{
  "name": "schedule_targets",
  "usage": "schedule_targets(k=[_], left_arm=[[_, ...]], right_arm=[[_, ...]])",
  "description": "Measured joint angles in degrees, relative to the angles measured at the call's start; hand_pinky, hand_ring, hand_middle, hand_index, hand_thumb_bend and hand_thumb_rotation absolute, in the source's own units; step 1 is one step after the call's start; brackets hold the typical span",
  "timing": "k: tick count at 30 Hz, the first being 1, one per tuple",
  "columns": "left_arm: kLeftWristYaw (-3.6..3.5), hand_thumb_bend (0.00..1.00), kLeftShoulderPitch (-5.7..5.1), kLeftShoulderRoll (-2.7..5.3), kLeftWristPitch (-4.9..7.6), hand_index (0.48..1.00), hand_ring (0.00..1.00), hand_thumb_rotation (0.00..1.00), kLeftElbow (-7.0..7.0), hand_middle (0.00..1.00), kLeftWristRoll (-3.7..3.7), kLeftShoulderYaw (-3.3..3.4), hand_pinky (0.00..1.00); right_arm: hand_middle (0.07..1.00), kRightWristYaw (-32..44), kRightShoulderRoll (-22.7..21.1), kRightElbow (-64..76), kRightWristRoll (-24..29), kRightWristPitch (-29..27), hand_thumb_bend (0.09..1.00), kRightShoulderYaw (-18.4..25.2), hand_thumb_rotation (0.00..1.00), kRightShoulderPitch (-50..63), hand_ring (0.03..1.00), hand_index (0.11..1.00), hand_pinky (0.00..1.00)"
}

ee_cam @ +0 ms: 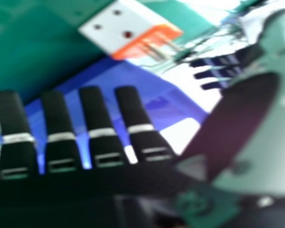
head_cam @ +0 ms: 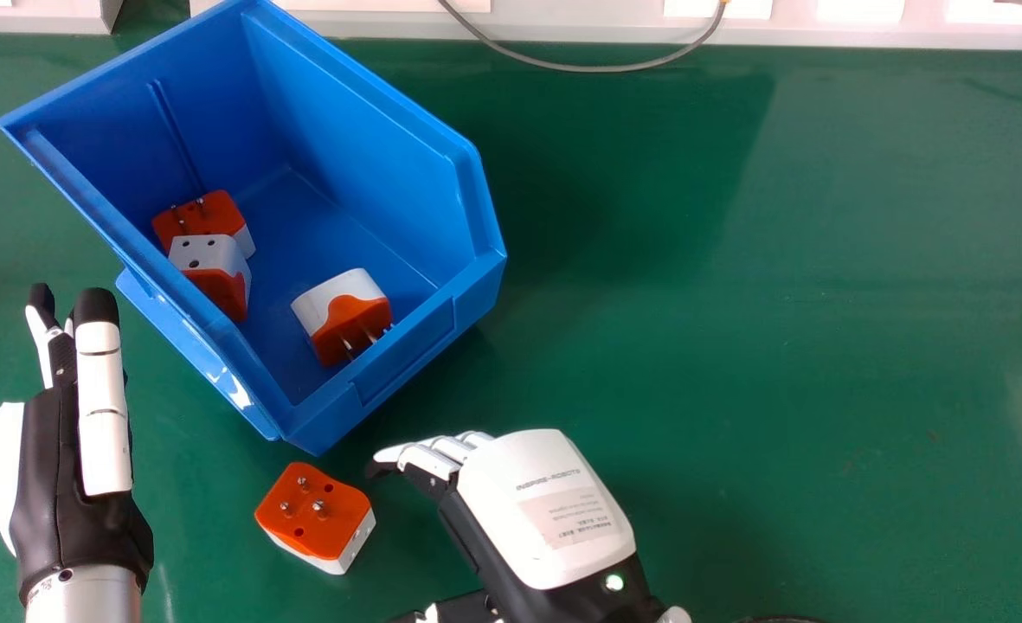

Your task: Pick all objects and put in blue box

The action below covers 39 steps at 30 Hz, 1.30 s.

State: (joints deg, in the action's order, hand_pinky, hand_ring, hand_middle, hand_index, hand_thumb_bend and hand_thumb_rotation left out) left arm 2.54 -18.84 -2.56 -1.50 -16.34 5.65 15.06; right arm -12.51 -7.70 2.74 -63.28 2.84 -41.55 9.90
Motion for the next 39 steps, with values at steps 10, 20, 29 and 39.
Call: schedule_targets(k=[10,20,29,39], left_arm=[[0.03,0.62,0.44,-0.11,-0.39,1.000,1.00,1.00,-0.25,1.00,0.00,0.00,1.00],[-0.01,0.61,0.84,-0.12,-0.44,1.000,1.00,1.00,-0.41,1.00,0.00,-0.10,1.00],[0.08,0.61,0.88,-0.11,-0.50,1.000,1.00,1.00,-0.74,1.00,0.00,-0.16,1.00],[0.18,0.62,1.00,-0.09,-0.61,1.000,1.00,1.00,-1.15,1.00,-0.04,-0.29,1.00]], right_arm=[[0.852,1.44,1.03,-1.80,-2.81,6.12,0.656,-2.03,0.41,-2.63,0.810,0.828,0.70],[0.818,4.94,4.39,-7.26,-4.49,11.56,0.643,-4.78,0.42,-9.40,0.764,0.789,0.66],[0.800,11.75,4.53,-7.43,-7.08,16.35,0.596,-7.90,0.50,-12.59,0.735,0.752,0.62],[0.771,13.86,5.17,-7.43,-6.61,16.46,0.599,-9.49,0.52,-14.71,0.723,0.713,0.61]])
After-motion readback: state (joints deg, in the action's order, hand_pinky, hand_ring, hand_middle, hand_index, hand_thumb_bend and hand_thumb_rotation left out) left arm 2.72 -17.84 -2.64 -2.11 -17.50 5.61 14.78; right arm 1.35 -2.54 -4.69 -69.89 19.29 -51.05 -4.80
